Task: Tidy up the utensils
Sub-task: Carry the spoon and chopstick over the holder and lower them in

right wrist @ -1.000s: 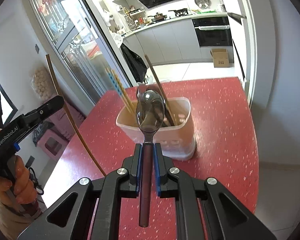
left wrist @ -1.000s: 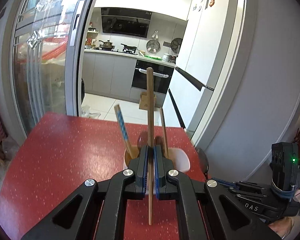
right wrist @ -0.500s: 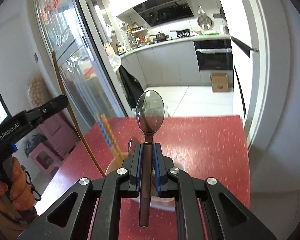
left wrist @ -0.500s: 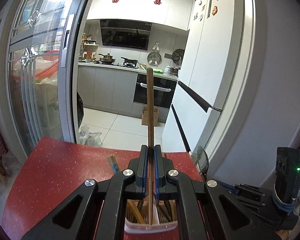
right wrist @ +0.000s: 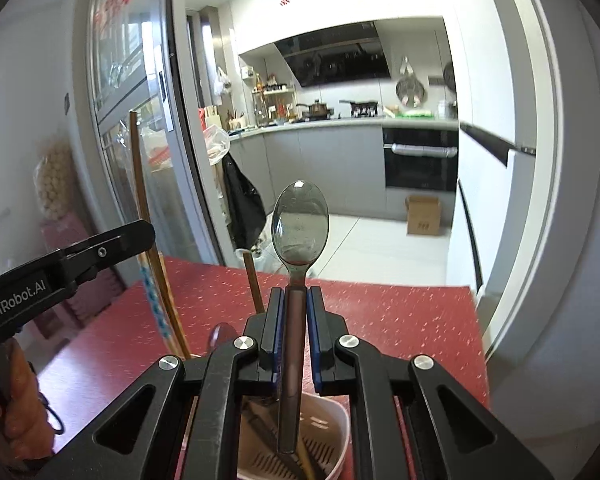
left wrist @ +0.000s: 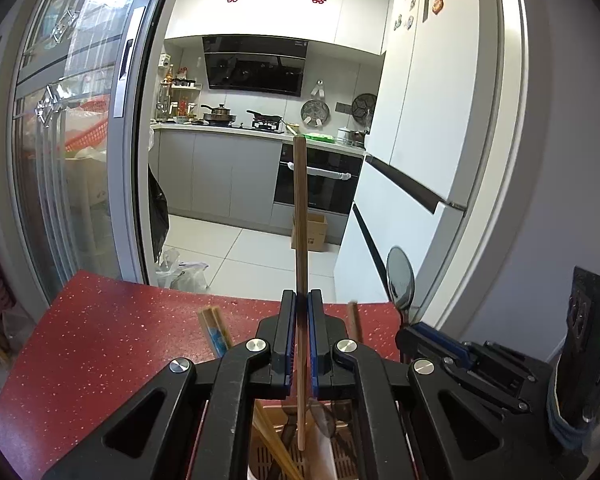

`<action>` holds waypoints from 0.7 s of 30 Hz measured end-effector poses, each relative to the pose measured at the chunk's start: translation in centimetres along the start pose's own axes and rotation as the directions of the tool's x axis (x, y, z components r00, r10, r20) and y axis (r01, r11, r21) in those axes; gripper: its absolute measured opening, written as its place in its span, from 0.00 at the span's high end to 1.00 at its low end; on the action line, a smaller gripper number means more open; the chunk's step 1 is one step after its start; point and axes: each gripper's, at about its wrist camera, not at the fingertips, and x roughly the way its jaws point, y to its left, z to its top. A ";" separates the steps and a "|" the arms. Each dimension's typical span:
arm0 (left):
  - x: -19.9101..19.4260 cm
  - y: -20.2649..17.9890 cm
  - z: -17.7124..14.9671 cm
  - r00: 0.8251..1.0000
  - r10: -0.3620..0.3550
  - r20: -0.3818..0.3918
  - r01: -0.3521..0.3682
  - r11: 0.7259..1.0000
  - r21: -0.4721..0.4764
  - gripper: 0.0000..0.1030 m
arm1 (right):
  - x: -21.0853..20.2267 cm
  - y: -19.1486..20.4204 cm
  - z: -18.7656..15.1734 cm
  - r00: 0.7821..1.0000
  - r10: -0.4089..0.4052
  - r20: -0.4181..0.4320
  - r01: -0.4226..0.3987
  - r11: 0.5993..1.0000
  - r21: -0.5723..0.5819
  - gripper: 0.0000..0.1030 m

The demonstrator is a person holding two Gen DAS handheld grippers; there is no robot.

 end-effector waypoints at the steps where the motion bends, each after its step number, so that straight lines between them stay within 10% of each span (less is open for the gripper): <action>1: 0.2 0.0 -0.6 1.000 0.008 -0.003 -0.008 1.000 0.005 0.67 | 0.1 0.2 -0.4 1.000 -0.011 0.012 0.012 1.000 -0.016 0.88; 21: 2.0 0.2 -6.3 0.994 0.059 -0.094 -0.058 0.998 0.012 0.66 | 0.3 2.5 -6.1 0.995 -0.077 0.063 0.087 0.981 -0.176 0.88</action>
